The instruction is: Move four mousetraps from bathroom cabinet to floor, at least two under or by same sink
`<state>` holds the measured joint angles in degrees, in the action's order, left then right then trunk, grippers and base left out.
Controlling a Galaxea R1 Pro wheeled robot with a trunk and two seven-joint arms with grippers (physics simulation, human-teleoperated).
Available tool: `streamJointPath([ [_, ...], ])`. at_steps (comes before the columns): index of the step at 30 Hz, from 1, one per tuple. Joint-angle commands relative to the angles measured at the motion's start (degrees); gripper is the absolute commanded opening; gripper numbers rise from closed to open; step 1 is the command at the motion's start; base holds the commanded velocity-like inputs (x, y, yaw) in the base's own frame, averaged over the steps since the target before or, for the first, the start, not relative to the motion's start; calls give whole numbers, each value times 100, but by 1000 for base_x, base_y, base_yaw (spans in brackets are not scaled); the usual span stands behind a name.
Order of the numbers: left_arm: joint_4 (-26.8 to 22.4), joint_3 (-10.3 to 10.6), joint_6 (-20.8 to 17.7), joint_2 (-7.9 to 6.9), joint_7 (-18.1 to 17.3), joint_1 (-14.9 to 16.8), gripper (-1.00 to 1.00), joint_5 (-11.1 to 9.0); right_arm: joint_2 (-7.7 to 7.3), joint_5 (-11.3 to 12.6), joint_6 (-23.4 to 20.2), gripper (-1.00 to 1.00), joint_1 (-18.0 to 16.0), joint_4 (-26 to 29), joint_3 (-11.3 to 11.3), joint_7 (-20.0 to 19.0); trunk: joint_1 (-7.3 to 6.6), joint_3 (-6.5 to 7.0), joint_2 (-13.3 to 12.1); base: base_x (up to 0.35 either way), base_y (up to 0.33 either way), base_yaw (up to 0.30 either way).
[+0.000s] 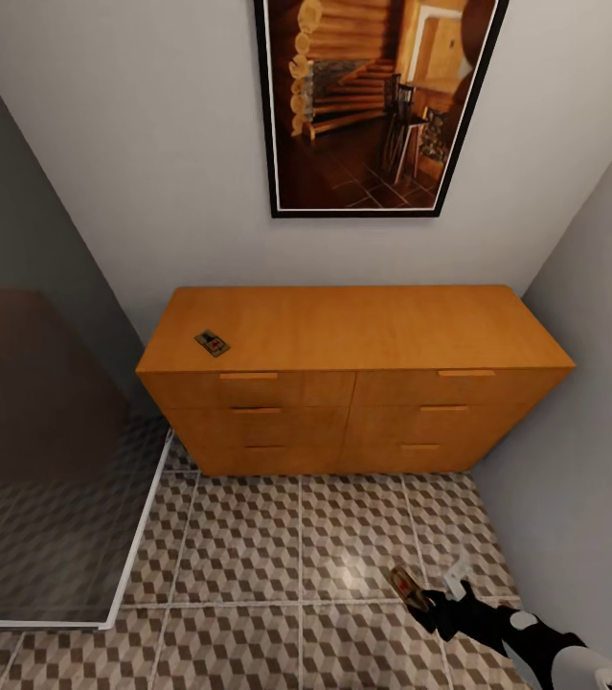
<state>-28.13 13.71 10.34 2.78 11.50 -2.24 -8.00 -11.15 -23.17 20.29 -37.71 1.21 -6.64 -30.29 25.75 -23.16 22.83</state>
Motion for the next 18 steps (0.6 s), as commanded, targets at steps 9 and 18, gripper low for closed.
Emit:
streamJointPath([
  [9,-2464,36,-2568,65,54,303,100,-59,43,81,968,-100,468,-31,-86,1150,3,-7,9,0,0,0],
  [18,-3906,28,-5428,392,67,1771,100,53,125,1341,1640,-100,644,-33,-97,2279,3,-7,9,0,0,0],
])
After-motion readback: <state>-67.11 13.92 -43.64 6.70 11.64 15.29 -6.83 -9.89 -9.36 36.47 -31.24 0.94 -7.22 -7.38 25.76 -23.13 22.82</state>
